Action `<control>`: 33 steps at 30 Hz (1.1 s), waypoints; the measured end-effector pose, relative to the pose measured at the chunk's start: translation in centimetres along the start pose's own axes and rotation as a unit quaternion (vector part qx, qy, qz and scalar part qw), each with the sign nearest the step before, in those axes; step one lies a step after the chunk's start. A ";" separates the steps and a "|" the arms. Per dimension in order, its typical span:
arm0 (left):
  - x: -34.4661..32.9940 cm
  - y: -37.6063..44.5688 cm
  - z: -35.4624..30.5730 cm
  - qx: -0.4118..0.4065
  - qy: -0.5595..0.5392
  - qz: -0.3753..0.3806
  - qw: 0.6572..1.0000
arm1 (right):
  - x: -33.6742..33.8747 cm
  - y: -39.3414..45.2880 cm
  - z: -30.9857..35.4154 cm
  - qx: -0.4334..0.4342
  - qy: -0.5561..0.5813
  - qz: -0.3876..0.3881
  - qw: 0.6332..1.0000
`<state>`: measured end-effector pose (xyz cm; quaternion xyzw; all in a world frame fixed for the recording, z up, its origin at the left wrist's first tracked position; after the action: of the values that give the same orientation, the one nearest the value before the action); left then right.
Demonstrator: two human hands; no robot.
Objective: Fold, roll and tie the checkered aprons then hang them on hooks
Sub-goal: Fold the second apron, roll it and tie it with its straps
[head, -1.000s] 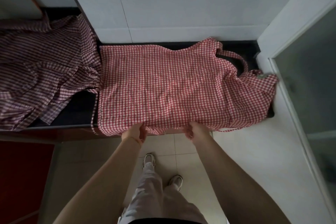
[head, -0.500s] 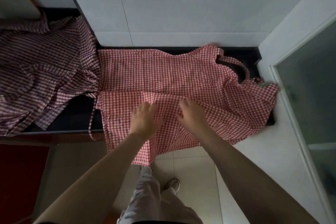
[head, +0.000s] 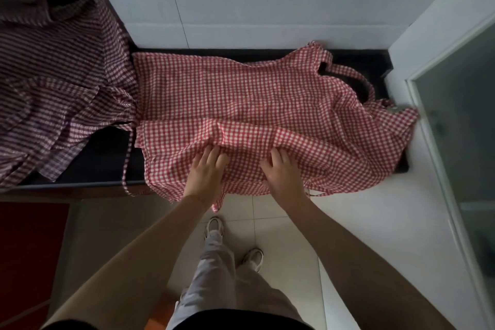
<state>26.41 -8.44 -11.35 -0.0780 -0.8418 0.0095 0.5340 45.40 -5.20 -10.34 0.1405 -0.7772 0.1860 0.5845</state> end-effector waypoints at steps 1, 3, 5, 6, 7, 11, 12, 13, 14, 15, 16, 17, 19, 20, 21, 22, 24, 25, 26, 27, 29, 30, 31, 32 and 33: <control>0.2 0.0 0.1 -0.003 -0.007 0.003 1.000 | 0.1 -0.1 -0.1 0.007 0.011 -0.005 1.000; 0.9 0.1 0.2 -0.001 -0.017 0.036 0.999 | 0.0 -0.3 -0.3 0.024 0.019 0.000 1.000; 2.1 0.3 -0.2 0.016 -0.017 0.085 0.996 | 0.6 -0.3 -0.8 0.032 0.019 0.017 0.999; 2.6 0.5 -0.5 0.028 0.006 0.119 0.993 | 1.4 -0.2 -1.0 0.031 0.021 0.037 0.999; 3.2 0.8 -0.9 0.036 0.041 0.154 0.987 | 2.3 0.0 -1.1 0.035 0.028 0.077 0.996; 7.4 3.5 -2.0 0.099 0.111 0.299 0.942 | 7.2 2.6 -2.8 0.039 0.028 0.299 0.953; 8.9 4.4 -2.5 0.116 0.098 0.306 0.940 | 8.8 3.4 -3.6 0.007 0.043 0.314 0.948; 10.5 5.4 -3.0 0.134 0.081 0.273 0.949 | 10.2 4.5 -4.4 -0.042 0.082 0.298 0.950; 12.3 6.4 -3.5 0.156 0.068 0.197 0.965 | 11.6 5.6 -5.2 -0.094 0.133 0.260 0.952; 13.9 7.1 -3.9 0.173 0.045 0.089 0.980 | 12.4 6.5 -6.0 -0.145 0.171 0.196 0.955; 14.8 7.4 -4.2 0.173 0.011 -0.017 0.985 | 13.4 7.1 -6.5 -0.186 0.180 0.122 0.958; 15.0 7.4 -4.4 0.163 -0.040 -0.096 0.981 | 13.7 7.5 -6.5 -0.205 0.163 0.059 0.963; 13.1 7.0 -4.3 0.135 -0.092 -0.091 0.982 | 12.5 7.3 -5.4 -0.183 0.168 0.001 0.968; 11.2 6.7 -3.8 0.135 -0.075 -0.032 0.988 | 11.3 6.9 -4.4 -0.160 0.190 0.005 0.969; 9.4 6.3 -3.2 0.147 -0.046 0.030 0.988 | 9.7 6.6 -3.6 -0.145 0.202 0.028 0.968; 7.6 5.8 -2.2 0.165 -0.023 0.080 0.983 | 8.0 6.3 -3.0 -0.136 0.193 0.049 0.971; 5.5 5.0 -0.5 0.194 -0.018 0.118 0.974 | 5.8 5.4 -2.5 -0.134 0.161 0.066 0.976; 4.9 4.6 0.0 0.202 -0.020 0.118 0.972 | 4.9 5.1 -2.5 -0.139 0.156 0.055 0.976; 4.6 4.5 0.3 0.200 -0.019 0.104 0.974 | 4.2 5.1 -2.7 -0.145 0.154 0.048 0.976; 4.7 4.6 0.4 0.192 -0.017 0.077 0.978 | 3.9 5.1 -2.9 -0.150 0.155 0.044 0.976; 5.3 5.3 0.3 0.181 -0.017 0.021 0.983 | 4.2 5.1 -2.8 -0.169 0.134 0.030 0.976; 5.7 5.8 0.2 0.181 -0.021 0.001 0.983 | 4.5 5.3 -2.7 -0.181 0.119 0.026 0.976; 6.1 6.3 0.1 0.180 -0.025 -0.014 0.983 | 4.3 5.7 -2.9 -0.200 0.111 0.028 0.973; 6.4 6.8 0.1 0.176 -0.028 -0.029 0.984 | 4.4 6.2 -3.2 -0.205 0.094 0.024 0.974; 6.8 7.4 0.1 0.171 -0.030 -0.043 0.984 | 4.7 6.6 -3.4 -0.206 0.094 0.039 0.973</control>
<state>24.37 -0.16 -6.07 0.0512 -0.8460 0.1324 0.5140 44.11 2.22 -5.79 -0.0315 -0.7454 0.0568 0.6635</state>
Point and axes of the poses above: each hand's wrist, its own y-axis towards the middle knuckle, its own x-axis out of the back of the hand, z = x × y, the point moved 4 cm from there along y, towards the middle knuckle, and after that the axes turned 15 degrees about -y, right-handed, at the moved point
